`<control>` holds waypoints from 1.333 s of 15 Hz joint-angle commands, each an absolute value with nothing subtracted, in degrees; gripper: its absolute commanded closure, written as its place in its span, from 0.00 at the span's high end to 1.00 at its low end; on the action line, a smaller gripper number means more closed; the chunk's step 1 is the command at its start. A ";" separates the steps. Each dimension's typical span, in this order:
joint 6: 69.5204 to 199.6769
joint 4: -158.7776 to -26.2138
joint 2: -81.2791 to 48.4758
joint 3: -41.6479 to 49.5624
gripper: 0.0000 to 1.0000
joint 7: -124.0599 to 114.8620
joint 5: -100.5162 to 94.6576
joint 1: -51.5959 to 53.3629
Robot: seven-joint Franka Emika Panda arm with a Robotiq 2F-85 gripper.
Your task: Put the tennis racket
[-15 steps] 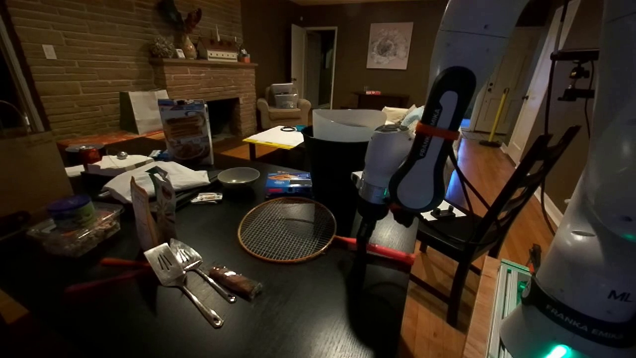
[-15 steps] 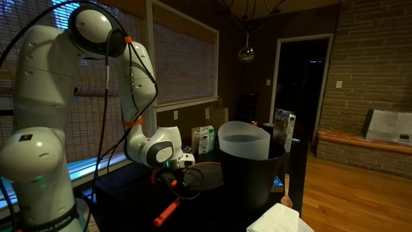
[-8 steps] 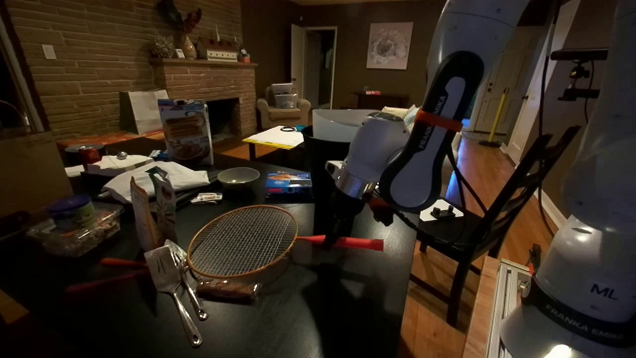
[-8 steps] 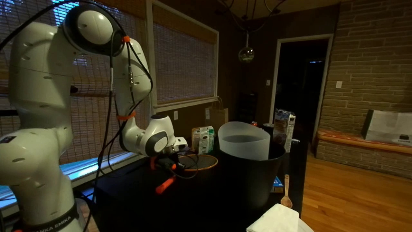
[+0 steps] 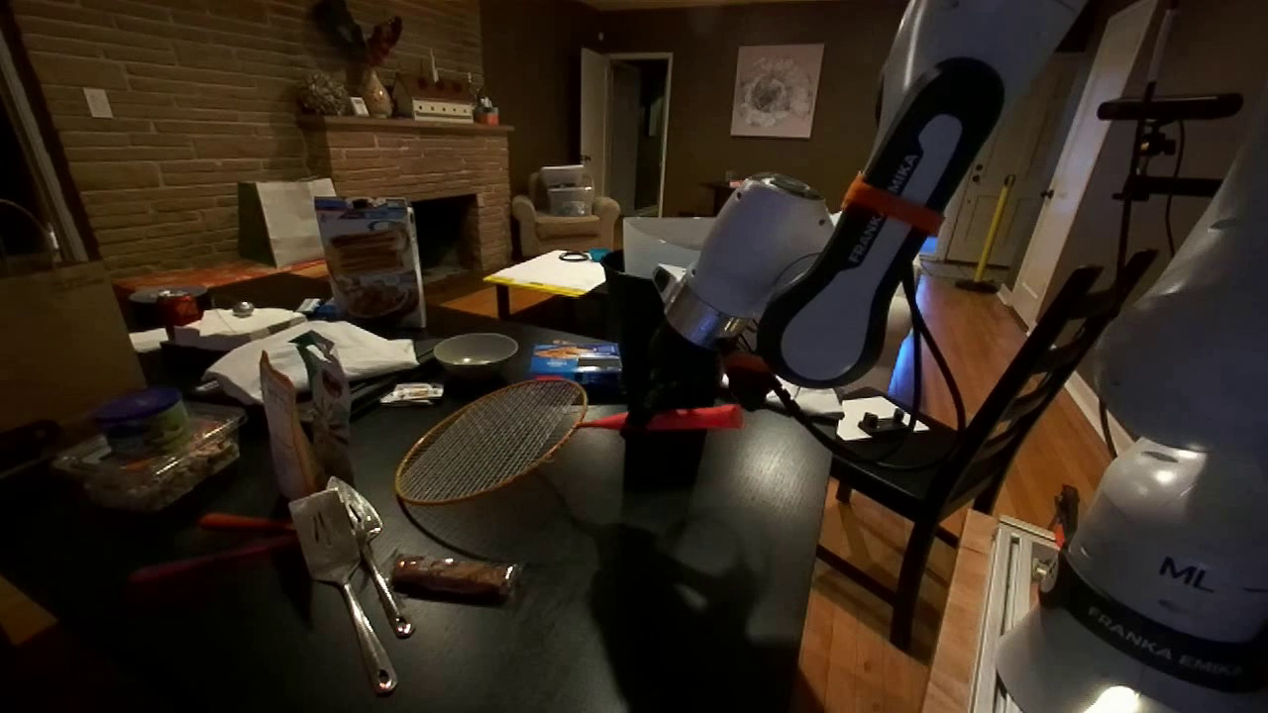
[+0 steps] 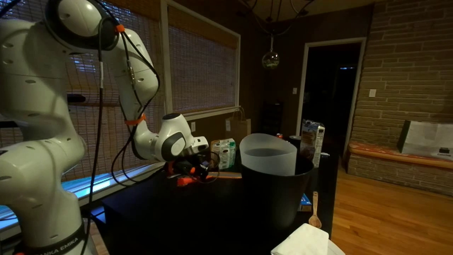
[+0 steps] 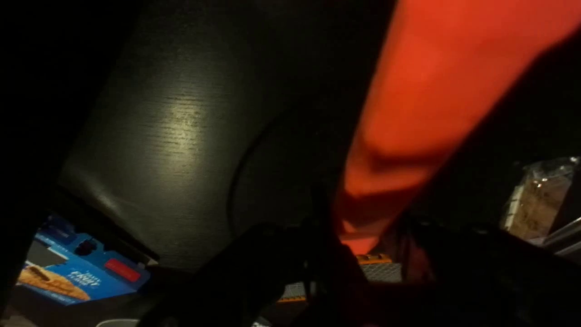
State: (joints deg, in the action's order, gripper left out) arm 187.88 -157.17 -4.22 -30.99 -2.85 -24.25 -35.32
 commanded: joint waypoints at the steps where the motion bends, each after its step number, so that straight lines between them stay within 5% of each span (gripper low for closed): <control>1: 190.20 -157.77 -0.35 -32.15 0.08 -8.72 -28.40 -38.08; 15: 174.02 -157.69 -18.85 -38.35 0.08 -1.46 -28.73 -52.41; 16: 172.79 -157.48 -19.67 -39.45 0.14 -0.59 -28.47 -54.25; 17: 171.51 -157.28 -19.80 -40.99 0.55 0.17 -28.07 -56.16; 20: 169.53 -157.91 -18.05 -45.98 0.71 0.58 -27.55 -61.08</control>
State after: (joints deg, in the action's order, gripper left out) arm 172.26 -157.91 -19.06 -40.99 -1.29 -29.50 -56.47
